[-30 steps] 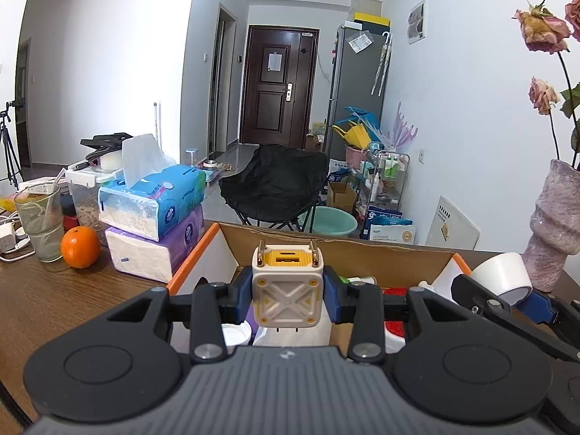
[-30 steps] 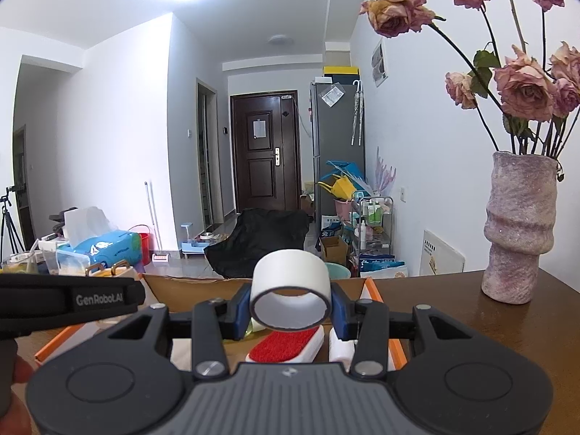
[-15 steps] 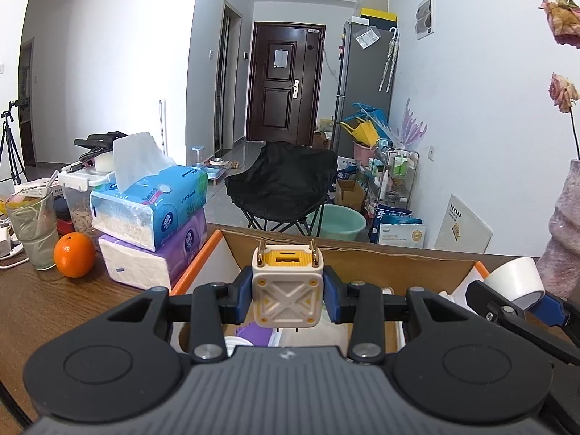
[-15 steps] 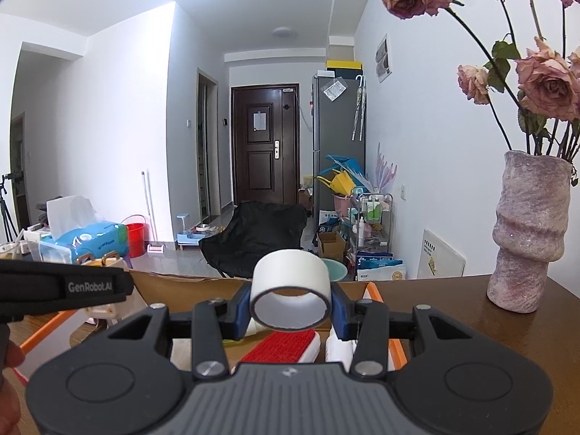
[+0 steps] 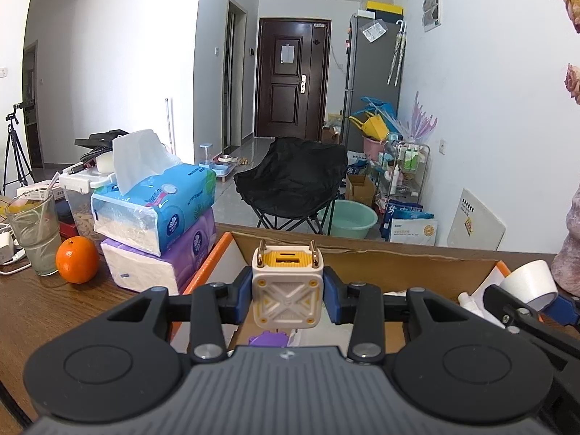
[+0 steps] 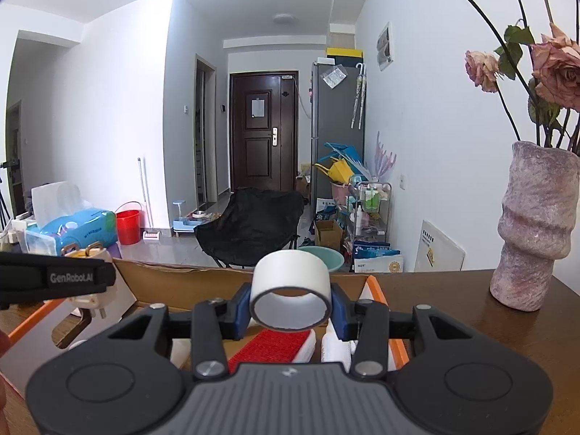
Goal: Organize rigid objects
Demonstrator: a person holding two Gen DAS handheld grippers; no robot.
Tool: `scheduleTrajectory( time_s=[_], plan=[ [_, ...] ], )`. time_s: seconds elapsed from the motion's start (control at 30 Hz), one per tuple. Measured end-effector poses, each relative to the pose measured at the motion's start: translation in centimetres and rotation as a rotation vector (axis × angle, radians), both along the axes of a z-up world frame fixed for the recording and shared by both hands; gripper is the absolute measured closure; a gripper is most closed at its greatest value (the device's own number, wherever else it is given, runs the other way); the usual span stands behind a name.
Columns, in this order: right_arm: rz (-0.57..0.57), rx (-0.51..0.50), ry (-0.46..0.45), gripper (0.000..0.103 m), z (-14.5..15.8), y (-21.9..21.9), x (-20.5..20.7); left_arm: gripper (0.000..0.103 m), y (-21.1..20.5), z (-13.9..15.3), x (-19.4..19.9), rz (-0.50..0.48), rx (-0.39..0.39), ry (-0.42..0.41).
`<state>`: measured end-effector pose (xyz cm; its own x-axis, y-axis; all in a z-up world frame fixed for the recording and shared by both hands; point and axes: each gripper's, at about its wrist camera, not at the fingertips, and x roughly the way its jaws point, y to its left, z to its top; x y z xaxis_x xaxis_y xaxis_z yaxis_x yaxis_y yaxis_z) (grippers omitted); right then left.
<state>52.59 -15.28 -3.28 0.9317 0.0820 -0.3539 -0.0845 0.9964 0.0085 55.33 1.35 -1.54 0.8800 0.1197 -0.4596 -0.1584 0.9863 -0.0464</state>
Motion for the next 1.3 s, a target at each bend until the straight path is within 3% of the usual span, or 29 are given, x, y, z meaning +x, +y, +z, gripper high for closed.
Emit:
scheduleTrajectory(
  time_s=[0.07,0.1,0.13,0.17,0.23,0.87,1.3],
  plan=[
    [-0.006,0.007,0.016,0.052,0.1,-0.2,0.1,0.041,0.0,0.2,-0.3,0.005,0.016,-0.017],
    [-0.013,0.01,0.022,0.034,0.2,-0.4,0.1,0.033,0.1,0.3,-0.5,0.015,0.02,-0.025],
    [-0.019,0.014,0.02,0.017,0.2,-0.6,0.0,0.018,0.2,0.4,-0.7,0.024,0.023,-0.032],
    [-0.025,0.013,0.013,0.011,0.2,-0.7,-0.1,0.007,0.3,0.5,-0.8,0.03,0.025,-0.036],
    [-0.035,0.005,0.003,0.001,0.4,-0.8,-0.2,0.0,0.6,0.6,-1.0,0.045,0.033,-0.048],
    [-0.024,0.005,0.015,0.0,1.3,-1.0,-1.1,0.0,1.5,0.8,-1.6,0.033,0.045,-0.015],
    [-0.066,-0.003,0.015,0.0,2.8,-2.4,-4.9,0.0,1.2,2.7,-6.2,0.01,0.076,-0.047]
  ],
)
